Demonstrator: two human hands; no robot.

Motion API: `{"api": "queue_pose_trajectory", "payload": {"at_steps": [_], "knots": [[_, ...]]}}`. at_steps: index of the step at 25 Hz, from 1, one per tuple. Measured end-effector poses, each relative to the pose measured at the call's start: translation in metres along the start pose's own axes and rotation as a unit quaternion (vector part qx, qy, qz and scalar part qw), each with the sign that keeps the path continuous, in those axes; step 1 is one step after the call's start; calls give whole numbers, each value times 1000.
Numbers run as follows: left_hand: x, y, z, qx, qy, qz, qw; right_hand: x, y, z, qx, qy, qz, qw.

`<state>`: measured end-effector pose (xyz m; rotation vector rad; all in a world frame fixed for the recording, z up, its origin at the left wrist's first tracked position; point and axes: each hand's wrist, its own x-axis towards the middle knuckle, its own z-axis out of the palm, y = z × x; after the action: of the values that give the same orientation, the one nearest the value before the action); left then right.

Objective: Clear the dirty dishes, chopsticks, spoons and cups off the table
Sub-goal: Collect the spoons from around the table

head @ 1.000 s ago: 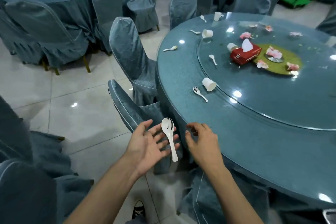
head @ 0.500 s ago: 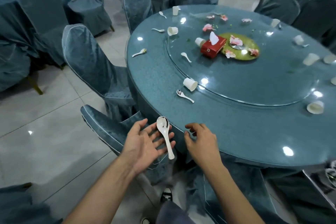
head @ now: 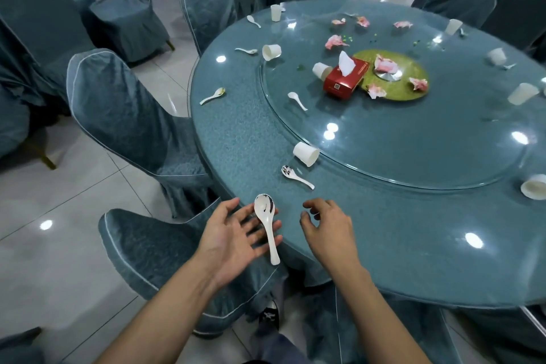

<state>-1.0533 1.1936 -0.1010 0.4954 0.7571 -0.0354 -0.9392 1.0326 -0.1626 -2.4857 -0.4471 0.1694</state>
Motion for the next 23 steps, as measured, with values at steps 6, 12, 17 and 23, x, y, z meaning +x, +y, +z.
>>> {"api": "queue_pose_trajectory", "payload": {"at_steps": [6, 12, 17, 23], "knots": [[48, 13, 18, -12, 16, -15, 1000, 62, 19, 18, -24, -20, 10, 999], [94, 26, 18, -19, 32, -33, 999, 116, 32, 47, -45, -31, 17, 998], [127, 33, 17, -18, 34, -41, 998, 152, 50, 75, -67, -44, 35, 996], [150, 43, 15, -13, 48, -43, 998, 180, 66, 96, -95, -72, 42, 992]]}}
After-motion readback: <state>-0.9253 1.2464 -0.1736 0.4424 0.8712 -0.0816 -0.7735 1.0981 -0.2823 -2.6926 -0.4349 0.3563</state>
